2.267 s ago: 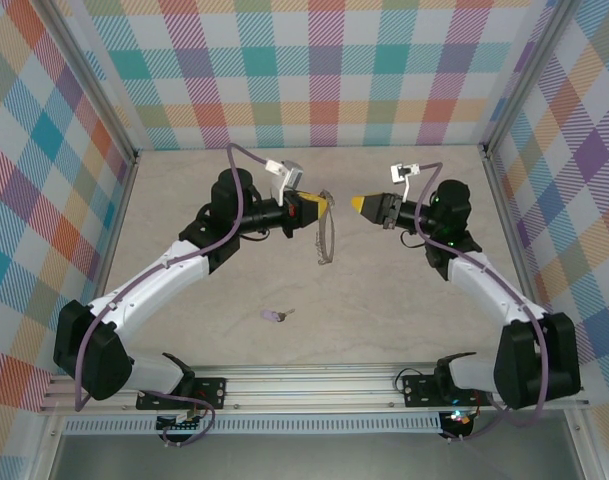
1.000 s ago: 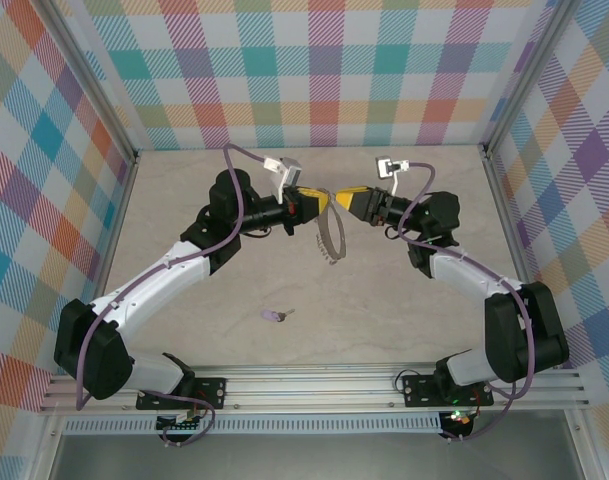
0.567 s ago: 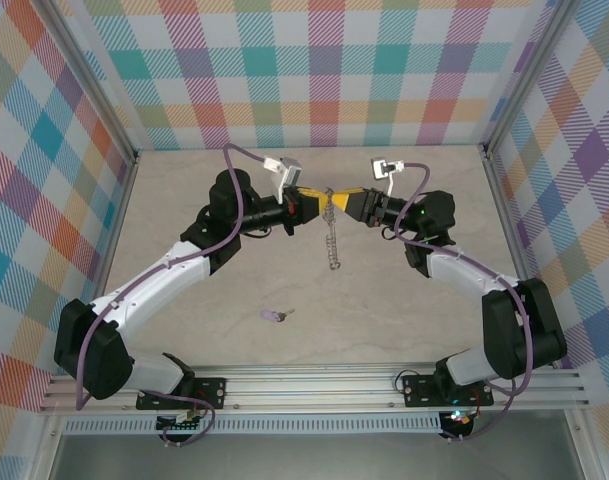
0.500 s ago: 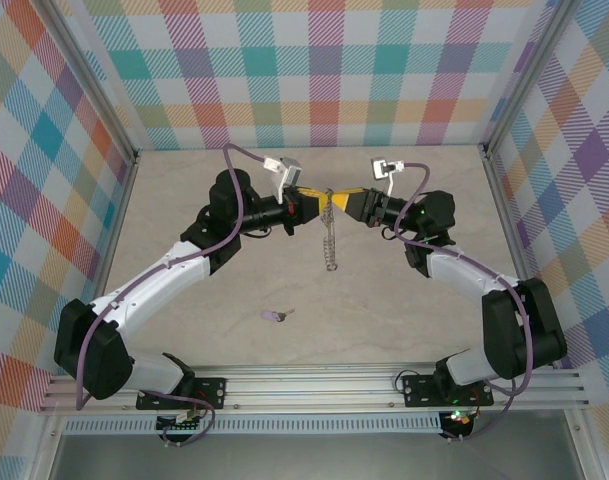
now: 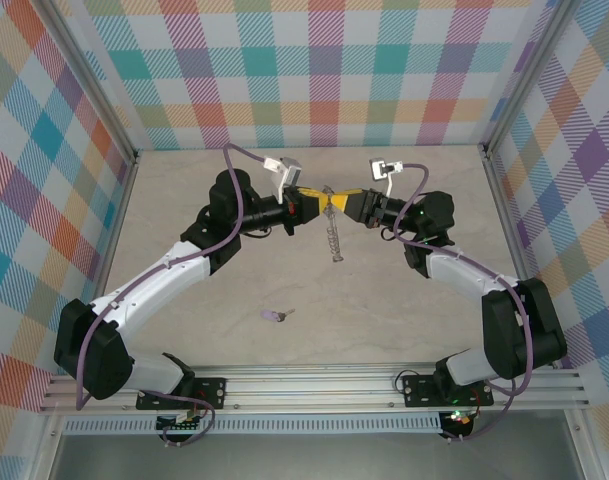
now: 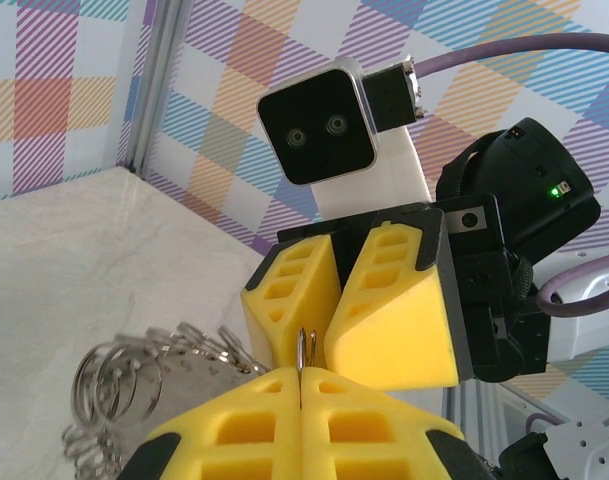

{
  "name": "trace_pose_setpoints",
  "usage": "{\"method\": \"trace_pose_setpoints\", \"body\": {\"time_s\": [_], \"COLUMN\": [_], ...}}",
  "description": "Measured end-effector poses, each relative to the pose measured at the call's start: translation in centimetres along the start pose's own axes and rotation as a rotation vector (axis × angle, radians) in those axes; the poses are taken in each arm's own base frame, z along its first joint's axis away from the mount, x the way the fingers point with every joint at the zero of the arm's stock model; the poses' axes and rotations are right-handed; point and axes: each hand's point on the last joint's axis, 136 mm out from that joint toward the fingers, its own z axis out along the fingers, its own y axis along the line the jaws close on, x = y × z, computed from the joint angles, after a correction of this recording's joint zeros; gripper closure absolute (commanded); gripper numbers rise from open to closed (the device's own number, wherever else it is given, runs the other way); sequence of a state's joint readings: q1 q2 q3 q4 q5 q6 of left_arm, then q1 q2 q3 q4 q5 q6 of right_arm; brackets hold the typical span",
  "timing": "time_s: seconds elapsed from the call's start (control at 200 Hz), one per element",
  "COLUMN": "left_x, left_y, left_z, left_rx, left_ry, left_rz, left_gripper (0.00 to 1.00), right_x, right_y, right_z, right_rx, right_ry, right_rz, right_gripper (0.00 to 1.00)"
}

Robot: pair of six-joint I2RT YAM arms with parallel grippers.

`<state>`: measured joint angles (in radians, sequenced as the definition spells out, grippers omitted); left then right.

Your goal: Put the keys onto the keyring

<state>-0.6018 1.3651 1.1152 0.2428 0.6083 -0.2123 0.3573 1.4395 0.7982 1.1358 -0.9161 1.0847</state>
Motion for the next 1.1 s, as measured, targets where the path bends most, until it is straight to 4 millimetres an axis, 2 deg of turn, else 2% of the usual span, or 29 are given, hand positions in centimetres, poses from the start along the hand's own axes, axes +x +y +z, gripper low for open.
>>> {"method": "trace_pose_setpoints", "body": {"time_s": [0.1, 0.24, 0.46, 0.5, 0.63, 0.71, 0.82, 0.935, 1.1], "left_x": [-0.1, -0.1, -0.2, 0.0, 0.5, 0.2, -0.6, -1.5, -1.5], "left_y": [0.0, 0.0, 0.2, 0.3, 0.7, 0.4, -0.7, -1.8, -2.4], "left_z": [0.0, 0.0, 0.0, 0.0, -0.1, -0.9, -2.4, -3.7, -4.1], "left_rx": [0.001, -0.002, -0.012, -0.021, -0.065, -0.090, -0.098, -0.099, -0.084], "left_ry": [-0.002, -0.005, -0.008, -0.003, 0.042, 0.049, 0.045, 0.033, 0.064], "left_rz": [0.002, -0.001, -0.002, -0.006, -0.001, 0.018, 0.069, 0.121, 0.143], "left_gripper": [1.00, 1.00, 1.00, 0.94, 0.57, 0.48, 0.42, 0.41, 0.49], "right_x": [0.1, 0.1, 0.3, 0.4, 1.6, 1.8, 1.1, 0.8, 1.9], "right_y": [0.1, 0.0, -0.1, -0.3, -0.5, 0.2, 2.1, 3.8, 3.7], "right_z": [0.1, 0.1, 0.0, 0.0, -0.5, -0.8, -1.0, -1.2, -1.8], "right_rx": [-0.003, -0.001, 0.004, 0.014, 0.083, 0.127, 0.159, 0.171, 0.197], "right_ry": [0.003, 0.002, 0.005, 0.010, 0.070, 0.114, 0.161, 0.197, 0.262], "right_rz": [0.002, 0.000, -0.019, -0.024, -0.059, -0.109, -0.219, -0.307, -0.319], "right_gripper": [0.81, 1.00, 1.00, 1.00, 1.00, 1.00, 1.00, 1.00, 1.00]}}
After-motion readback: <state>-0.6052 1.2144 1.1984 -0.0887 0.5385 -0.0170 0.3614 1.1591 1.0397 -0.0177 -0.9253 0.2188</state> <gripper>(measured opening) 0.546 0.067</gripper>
